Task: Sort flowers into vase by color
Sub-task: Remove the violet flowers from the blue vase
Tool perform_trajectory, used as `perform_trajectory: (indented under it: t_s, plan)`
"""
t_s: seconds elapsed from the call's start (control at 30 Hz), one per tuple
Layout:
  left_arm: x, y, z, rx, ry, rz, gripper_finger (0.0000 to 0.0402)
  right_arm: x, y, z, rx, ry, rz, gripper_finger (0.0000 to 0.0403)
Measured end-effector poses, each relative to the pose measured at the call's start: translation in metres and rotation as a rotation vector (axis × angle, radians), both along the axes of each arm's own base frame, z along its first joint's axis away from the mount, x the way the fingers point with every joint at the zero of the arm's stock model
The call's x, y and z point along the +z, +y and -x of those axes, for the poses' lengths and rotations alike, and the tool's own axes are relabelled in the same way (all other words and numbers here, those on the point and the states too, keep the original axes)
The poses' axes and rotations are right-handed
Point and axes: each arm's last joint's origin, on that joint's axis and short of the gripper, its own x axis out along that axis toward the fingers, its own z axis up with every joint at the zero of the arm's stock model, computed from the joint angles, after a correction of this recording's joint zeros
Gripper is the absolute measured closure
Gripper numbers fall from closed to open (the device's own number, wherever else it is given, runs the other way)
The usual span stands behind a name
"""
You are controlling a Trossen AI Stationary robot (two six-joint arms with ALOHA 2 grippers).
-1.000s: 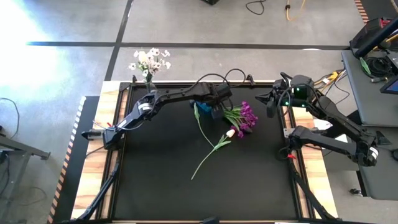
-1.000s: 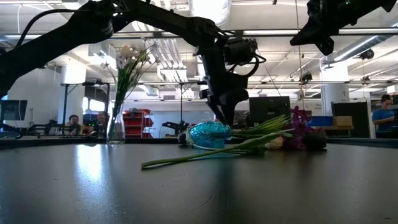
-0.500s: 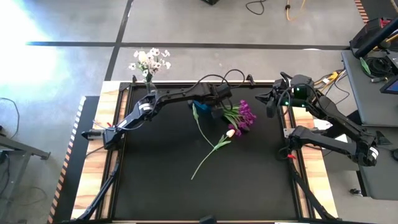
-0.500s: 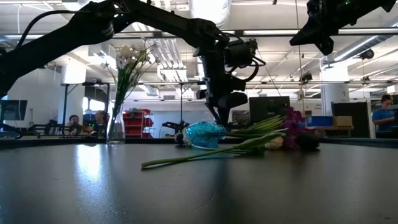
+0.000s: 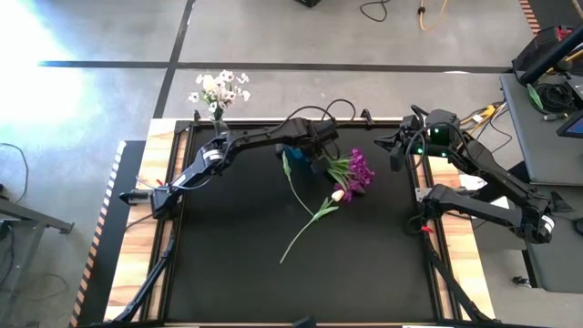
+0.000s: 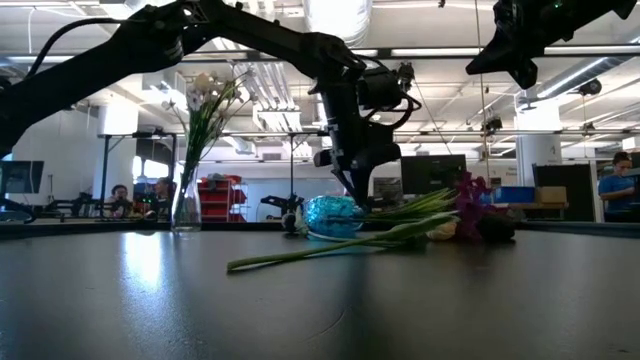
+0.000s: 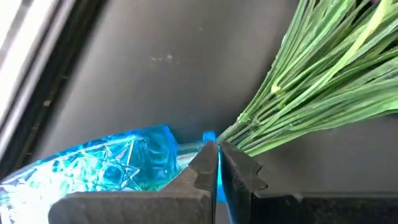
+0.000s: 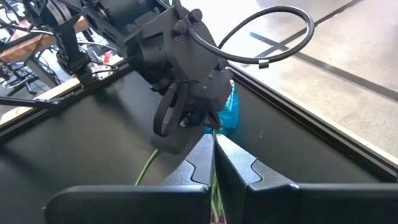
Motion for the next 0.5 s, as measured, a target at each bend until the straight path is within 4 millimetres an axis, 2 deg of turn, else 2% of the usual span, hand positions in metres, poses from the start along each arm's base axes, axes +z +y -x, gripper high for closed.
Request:
perform_trajectory:
  t_s: [0.27,0.5]
  plan:
    - [0.021,0.008,0.001,0.008,-0.079,0.074,0.0401,-0.002,0.001,0.000,0.012,0.007,-0.028,0.0394]
    - [0.022,0.015,0.007,-0.005,-0.079,0.169,0.0400,-0.022,0.003,-0.006,0.071,0.167,-0.182,0.0385]
